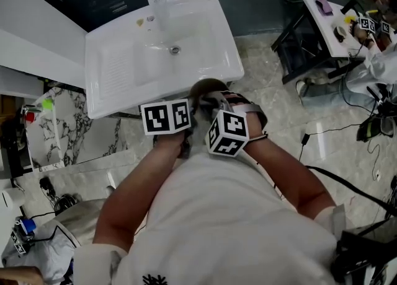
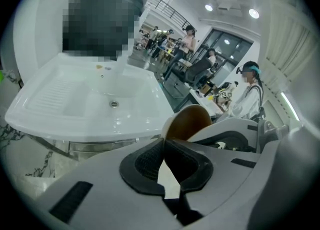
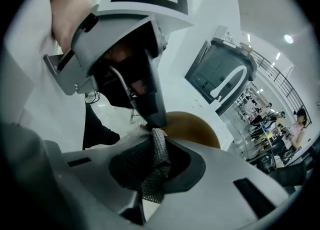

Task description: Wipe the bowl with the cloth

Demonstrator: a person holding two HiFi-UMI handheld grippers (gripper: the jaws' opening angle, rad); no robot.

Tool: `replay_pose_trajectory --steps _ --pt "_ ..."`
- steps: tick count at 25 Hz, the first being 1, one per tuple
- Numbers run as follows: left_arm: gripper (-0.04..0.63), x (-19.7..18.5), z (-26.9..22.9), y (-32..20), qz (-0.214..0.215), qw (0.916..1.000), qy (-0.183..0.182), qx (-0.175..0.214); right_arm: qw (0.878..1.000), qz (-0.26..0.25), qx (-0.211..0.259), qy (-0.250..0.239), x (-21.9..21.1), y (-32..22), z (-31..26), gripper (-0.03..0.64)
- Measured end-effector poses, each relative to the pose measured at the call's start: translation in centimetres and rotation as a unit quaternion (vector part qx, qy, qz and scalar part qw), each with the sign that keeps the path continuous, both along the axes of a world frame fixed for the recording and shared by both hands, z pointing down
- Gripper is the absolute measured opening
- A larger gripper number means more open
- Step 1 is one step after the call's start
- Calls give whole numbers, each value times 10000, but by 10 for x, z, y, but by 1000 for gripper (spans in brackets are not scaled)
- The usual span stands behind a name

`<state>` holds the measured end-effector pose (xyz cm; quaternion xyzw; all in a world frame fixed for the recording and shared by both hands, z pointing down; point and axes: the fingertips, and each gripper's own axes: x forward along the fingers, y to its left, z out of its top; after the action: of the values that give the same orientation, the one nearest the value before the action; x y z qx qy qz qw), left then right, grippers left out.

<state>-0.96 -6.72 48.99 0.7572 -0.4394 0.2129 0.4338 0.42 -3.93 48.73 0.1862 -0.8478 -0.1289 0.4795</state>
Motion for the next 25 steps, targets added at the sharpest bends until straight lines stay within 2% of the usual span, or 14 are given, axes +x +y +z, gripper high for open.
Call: replay_pose_trajectory --steps 7,12,18,25 --pt "18 3 -1 2 95 9999 44 -12 9961 -88 869 -154 -9 -17 -30 37" --pt "18 2 -1 4 124 9999 69 -24 9897 -100 1423 -70 -6 -25 -45 37" --pt "18 -4 -2 4 81 9998 184 21 9889 135 1459 -231 8 -32 -57 37" --pt "18 -9 -8 4 212 9979 615 39 9860 279 1331 -962 23 -28 -83 37"
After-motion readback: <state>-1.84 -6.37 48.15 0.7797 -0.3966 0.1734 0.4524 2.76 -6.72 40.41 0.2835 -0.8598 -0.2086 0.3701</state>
